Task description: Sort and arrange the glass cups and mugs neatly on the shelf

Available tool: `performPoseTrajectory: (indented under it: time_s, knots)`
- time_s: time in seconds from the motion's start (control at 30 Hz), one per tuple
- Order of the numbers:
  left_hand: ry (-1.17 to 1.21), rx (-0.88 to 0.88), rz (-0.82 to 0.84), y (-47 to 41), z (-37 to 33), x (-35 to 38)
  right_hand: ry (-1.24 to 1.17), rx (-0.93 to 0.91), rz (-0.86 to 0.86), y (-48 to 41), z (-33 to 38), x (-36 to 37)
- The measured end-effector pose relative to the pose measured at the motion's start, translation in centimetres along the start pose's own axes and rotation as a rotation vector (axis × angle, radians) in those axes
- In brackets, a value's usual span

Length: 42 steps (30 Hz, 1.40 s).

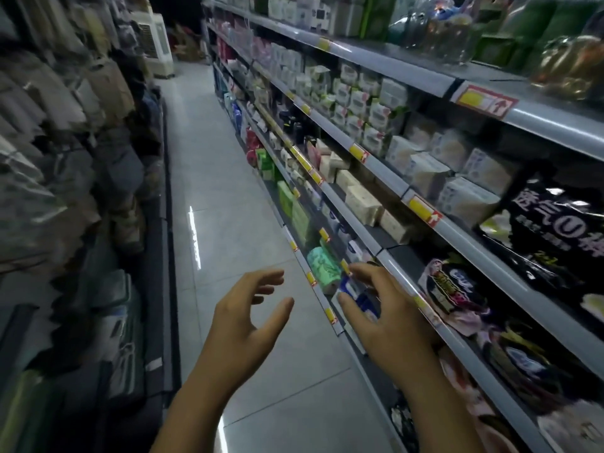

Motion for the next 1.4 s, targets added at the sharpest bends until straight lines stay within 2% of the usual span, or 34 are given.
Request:
performPoseTrajectory:
  time_s: [0.17, 0.5, 0.73, 0.9, 1.1, 1.23, 1.4]
  knots:
    - [-0.033, -0.062, -0.046, -7.6, 5.3, 0.4, -0.037, -0.028, 0.078, -9.6, -3.5, 5.5]
    - [-0.166, -0.145, -0.167, -25.6, 10.5, -1.0, -0.089, -0.03, 0.264, -32.1, -7.8, 12.7]
    - [-0.142, -0.21, -0.125, -35.8, 17.8, 0.6, -0.038, 0.019, 0.319, -41.5, -11.1, 17.5]
    - [-0.061, -0.155, -0.012, -45.6, 24.2, 3.0, 0.0, 0.05, 0.204, -49.7, -12.7, 20.2]
    - [-0.032, 0.034, 0.209, -60.6, 26.9, 4.6, 0.083, 0.177, -0.079, -59.4, -11.8, 18.9]
    - [0.045, 0.225, 0.3, -69.3, 24.0, 7.4, 0.151, 0.175, -0.279, -62.8, -10.5, 15.2]
    - [0.189, 0.478, 0.43, -76.1, 15.8, 12.6, 0.271, 0.106, -0.512, -65.5, -7.7, 8.2]
Point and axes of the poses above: each hand's wrist, its own y-axis away from the middle knuckle, its own x-axis out of the palm, z = x × y, the point moved 4 cm from there along -y, towards the middle knuckle, and after that the axes turned 12 degrees about -y, right-handed, at the moved point
